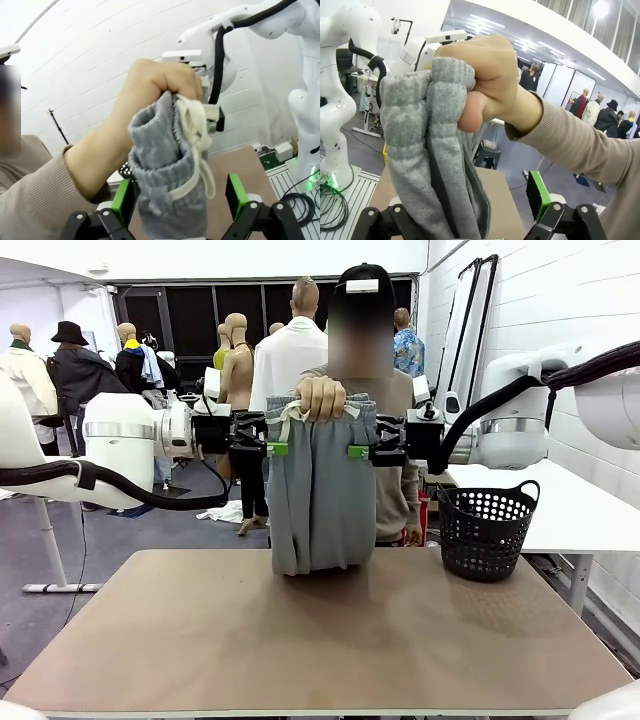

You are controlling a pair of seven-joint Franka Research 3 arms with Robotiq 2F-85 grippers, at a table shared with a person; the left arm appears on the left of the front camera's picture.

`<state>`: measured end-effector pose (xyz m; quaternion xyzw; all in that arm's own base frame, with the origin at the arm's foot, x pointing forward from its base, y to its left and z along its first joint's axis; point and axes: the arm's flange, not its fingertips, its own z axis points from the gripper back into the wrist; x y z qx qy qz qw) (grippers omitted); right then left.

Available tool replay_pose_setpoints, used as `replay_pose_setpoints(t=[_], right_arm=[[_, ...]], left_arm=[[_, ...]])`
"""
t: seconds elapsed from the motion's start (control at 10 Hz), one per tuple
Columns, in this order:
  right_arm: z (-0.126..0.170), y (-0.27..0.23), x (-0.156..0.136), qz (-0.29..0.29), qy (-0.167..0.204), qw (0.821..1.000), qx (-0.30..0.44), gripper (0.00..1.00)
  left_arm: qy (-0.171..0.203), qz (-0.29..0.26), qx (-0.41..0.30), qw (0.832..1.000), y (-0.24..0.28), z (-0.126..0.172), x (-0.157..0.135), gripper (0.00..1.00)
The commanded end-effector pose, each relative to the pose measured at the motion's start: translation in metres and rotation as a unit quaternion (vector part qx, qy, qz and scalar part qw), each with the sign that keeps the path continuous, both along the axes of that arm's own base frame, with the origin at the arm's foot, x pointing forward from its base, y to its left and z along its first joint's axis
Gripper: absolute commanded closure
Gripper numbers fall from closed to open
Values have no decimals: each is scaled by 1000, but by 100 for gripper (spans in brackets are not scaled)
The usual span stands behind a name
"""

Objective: Fold the training pants.
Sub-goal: Grab both ends of the Training pants handed by a person.

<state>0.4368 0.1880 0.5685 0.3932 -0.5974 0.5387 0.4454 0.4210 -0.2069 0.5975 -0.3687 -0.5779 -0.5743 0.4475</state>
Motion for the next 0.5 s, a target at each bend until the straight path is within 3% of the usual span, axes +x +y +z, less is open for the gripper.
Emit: replay_pose_setpoints(t=[0.0, 0.3, 0.4], right_arm=[[1, 6, 8, 11, 11, 1000, -2, 6], [0, 5, 6, 25, 26, 999, -11, 63], [1, 4, 6, 31, 28, 999, -16, 83]], left_arm=[[10, -12, -15, 1000, -6, 4, 3, 40], [33, -5, -8, 999, -10, 1, 4, 100], [38, 1, -7, 999, -10, -1, 6, 100]])
